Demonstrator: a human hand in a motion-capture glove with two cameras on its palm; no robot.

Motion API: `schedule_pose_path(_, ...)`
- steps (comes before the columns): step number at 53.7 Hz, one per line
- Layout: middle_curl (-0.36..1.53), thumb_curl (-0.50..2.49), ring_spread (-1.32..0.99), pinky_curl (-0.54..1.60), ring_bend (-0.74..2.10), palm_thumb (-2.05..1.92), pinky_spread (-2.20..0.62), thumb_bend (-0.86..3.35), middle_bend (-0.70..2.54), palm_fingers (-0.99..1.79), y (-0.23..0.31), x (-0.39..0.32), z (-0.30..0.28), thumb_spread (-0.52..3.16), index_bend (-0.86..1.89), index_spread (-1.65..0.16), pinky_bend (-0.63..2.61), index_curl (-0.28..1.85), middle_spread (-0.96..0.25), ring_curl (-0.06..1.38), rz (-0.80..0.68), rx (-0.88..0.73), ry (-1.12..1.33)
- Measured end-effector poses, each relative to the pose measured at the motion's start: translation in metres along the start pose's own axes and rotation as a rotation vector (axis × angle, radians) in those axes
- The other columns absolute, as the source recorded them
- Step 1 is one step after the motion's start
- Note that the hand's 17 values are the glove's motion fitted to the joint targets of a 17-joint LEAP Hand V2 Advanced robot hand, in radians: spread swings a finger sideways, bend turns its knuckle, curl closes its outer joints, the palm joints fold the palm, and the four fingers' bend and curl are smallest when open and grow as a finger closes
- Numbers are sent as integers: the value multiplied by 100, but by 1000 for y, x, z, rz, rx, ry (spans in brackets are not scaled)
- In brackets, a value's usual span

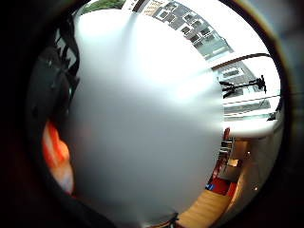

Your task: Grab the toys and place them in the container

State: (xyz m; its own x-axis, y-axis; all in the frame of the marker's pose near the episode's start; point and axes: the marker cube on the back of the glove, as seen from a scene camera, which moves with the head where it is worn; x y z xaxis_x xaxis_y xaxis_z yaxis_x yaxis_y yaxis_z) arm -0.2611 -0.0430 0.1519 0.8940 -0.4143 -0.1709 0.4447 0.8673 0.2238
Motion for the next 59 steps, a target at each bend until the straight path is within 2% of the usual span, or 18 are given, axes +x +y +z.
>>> schedule_pose_path(3,43,38,-31,40,107,26,-31,10,54,87,-4,-15,-7,143,15,-24,98,22,-15,58,129,33,-93)
schedule_pose_path(5,47,39,-33,41,112,27,-33,10,65,104,-5,-17,-10,140,17,-25,101,22,-16,59,149,48,-91)
schedule_pose_path(6,48,40,-34,42,114,28,-34,10,65,102,-5,-17,-11,140,16,-25,101,22,-17,60,152,50,-86)
schedule_pose_path(7,51,41,-34,44,117,28,-35,9,72,117,-5,-17,-11,138,24,-26,103,25,-18,61,157,48,-83)
schedule_pose_path(12,61,43,-35,48,123,27,-38,6,91,127,-2,-7,-13,132,41,-28,106,32,-21,66,190,10,-96)
schedule_pose_path(22,73,49,-35,53,131,28,-40,3,110,120,23,7,-22,123,69,-30,111,47,-22,69,186,-126,-179)
schedule_pose_path(36,81,55,-34,58,141,30,-41,-1,120,109,28,42,-88,117,80,-30,117,64,-22,71,216,-84,-209)
schedule_pose_path(41,82,56,-34,59,143,31,-41,-1,121,107,30,47,-118,116,79,-30,119,69,-21,71,48,-66,-105)
schedule_pose_path(46,84,58,-34,60,144,31,-41,-1,122,106,18,33,-143,115,78,-30,120,74,-21,70,219,-45,-146)
schedule_pose_path(59,86,60,-33,61,146,30,-41,-1,122,105,-7,-19,-201,114,73,-30,121,85,-21,69,175,15,-210)
